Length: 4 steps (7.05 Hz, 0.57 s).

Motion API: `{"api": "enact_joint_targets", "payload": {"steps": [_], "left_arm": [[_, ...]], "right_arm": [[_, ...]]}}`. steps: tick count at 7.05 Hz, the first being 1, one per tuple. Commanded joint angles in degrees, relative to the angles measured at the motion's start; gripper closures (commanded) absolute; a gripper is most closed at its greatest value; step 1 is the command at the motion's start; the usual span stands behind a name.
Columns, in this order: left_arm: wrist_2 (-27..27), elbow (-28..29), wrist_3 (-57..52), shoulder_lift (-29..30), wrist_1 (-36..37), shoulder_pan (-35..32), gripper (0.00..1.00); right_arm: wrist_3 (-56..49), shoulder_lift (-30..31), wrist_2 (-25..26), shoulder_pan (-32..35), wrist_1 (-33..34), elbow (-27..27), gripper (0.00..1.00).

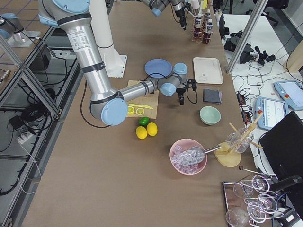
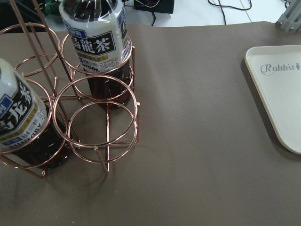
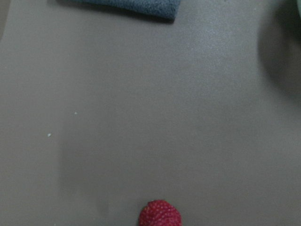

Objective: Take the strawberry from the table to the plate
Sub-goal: 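Close the right gripper around the red strawberry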

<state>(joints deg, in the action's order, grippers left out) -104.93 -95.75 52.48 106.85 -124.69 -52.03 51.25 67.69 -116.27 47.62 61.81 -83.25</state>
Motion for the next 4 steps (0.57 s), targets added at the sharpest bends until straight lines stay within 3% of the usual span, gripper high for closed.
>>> {"api": "enact_joint_targets", "payload": {"steps": [1, 2, 3, 4], "left_arm": [[-0.01, 0.12, -0.01, -0.15, -0.03, -0.01, 0.02], [-0.01, 0.12, -0.01, -0.15, -0.03, -0.01, 0.02], [-0.01, 0.21, -0.01, -0.24, -0.03, -0.01, 0.02], [-0.01, 0.21, -0.01, -1.03, -0.12, 0.08, 0.02]], "right_arm": [[0.35, -0.45, 0.78, -0.86, -0.11, 0.28, 0.02], [0.35, -0.62, 2.09, -1.56, -0.11, 0.28, 0.02], [0.43, -0.71, 2.37, -1.66, -0.11, 0.28, 0.19], [0.43, -0.63, 2.37, -1.66, -0.11, 0.28, 0.59]]}}
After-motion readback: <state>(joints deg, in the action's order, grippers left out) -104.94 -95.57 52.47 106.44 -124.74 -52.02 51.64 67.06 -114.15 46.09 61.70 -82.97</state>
